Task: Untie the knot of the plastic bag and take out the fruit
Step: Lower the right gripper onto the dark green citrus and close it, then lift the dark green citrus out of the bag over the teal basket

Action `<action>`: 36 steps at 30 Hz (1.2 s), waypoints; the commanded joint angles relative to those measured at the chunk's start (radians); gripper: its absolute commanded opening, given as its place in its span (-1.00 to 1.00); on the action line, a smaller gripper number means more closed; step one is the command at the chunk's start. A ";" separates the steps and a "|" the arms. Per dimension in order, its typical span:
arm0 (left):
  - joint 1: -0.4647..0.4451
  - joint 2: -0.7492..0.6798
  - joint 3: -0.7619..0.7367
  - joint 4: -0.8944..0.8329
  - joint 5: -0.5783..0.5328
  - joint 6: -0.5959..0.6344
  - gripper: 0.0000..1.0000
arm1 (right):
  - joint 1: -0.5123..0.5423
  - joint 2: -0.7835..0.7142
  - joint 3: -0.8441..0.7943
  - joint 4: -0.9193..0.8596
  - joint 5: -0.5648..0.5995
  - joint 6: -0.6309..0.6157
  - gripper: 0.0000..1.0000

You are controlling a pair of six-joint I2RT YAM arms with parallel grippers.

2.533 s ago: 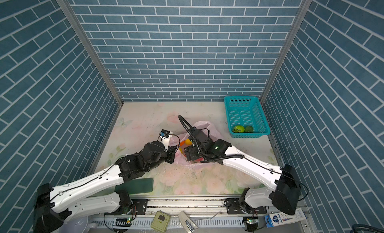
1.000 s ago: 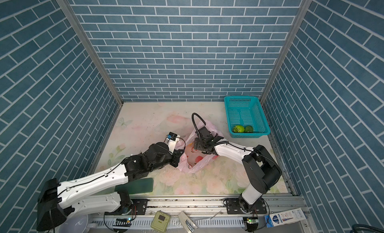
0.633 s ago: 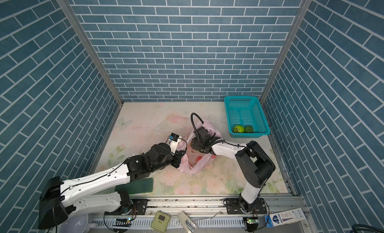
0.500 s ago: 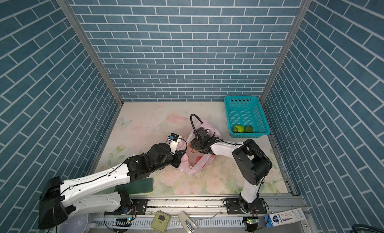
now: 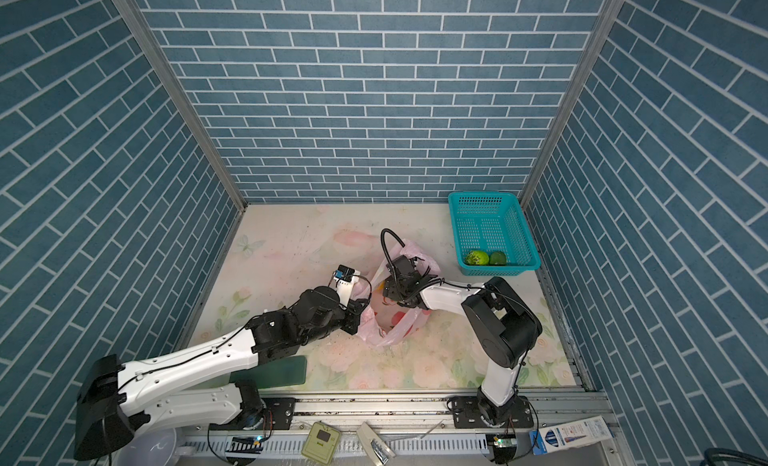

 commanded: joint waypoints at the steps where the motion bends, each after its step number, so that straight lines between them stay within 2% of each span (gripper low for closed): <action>1: -0.007 -0.027 -0.023 0.005 -0.042 -0.014 -1.00 | 0.005 -0.091 -0.040 -0.019 -0.034 0.015 0.15; 15: -0.008 -0.035 -0.030 0.019 -0.091 -0.014 -1.00 | 0.143 -0.321 -0.049 -0.218 -0.065 -0.061 0.14; 23: -0.007 -0.041 -0.027 0.007 -0.094 -0.005 -1.00 | 0.196 -0.396 0.057 -0.363 -0.066 -0.126 0.14; 36: -0.007 -0.043 -0.020 -0.001 -0.096 0.007 -1.00 | 0.202 -0.497 0.266 -0.561 -0.059 -0.166 0.14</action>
